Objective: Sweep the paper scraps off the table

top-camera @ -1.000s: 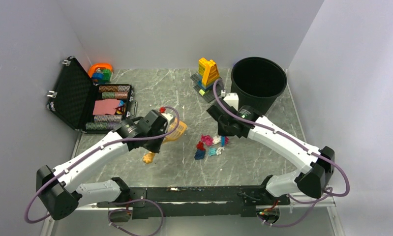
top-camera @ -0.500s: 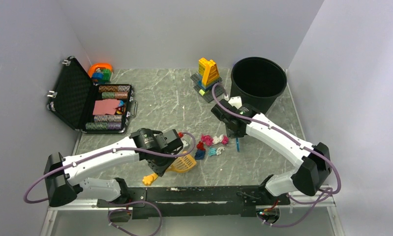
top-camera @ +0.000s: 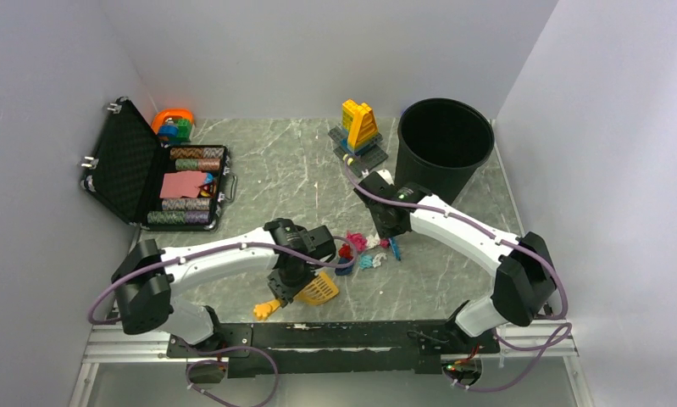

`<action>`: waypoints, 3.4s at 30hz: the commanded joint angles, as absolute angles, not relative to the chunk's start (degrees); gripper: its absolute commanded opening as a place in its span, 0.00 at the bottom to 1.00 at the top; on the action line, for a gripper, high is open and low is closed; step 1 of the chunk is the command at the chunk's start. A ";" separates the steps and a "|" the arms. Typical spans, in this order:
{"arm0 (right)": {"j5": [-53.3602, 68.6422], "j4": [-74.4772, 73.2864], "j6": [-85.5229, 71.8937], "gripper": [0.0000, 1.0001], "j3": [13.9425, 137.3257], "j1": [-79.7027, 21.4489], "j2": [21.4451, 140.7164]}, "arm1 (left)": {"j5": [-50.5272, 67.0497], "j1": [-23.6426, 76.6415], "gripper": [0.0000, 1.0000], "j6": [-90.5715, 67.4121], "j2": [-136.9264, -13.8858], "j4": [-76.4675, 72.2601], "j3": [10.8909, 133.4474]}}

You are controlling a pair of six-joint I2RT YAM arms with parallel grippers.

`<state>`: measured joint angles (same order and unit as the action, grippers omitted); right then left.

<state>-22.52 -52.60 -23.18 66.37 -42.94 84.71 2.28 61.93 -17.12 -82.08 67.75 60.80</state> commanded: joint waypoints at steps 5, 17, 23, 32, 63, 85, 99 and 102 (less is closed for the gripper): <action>-14.51 -46.50 -14.16 0.00 68.85 -42.98 88.64 | -4.01 62.14 0.00 -14.78 -86.50 66.26 65.48; 0.44 -38.49 -8.47 0.00 68.46 -45.69 90.69 | -5.25 59.90 0.00 -11.68 -92.10 63.58 69.37; 10.78 -33.06 -7.82 0.00 66.59 -46.44 88.62 | -6.48 59.06 0.00 -10.70 -93.72 61.20 70.09; 17.64 -32.28 -6.68 0.00 66.62 -46.35 83.53 | -7.80 59.30 0.00 -9.91 -93.82 57.13 67.57; -3.67 -51.80 -10.62 0.00 75.21 -42.98 69.56 | -16.44 63.11 0.00 -14.60 -82.24 48.20 66.15; -25.52 -50.77 -18.04 0.00 75.19 -37.27 58.38 | -16.92 62.94 0.00 -12.85 -82.60 48.17 73.98; -25.46 -48.47 -29.28 0.00 60.17 -35.77 49.26 | -14.91 60.91 0.00 -9.34 -91.82 61.65 99.33; -20.62 -45.53 -30.95 0.00 54.98 -35.77 44.79 | -13.46 60.20 0.00 -8.22 -94.74 63.48 105.42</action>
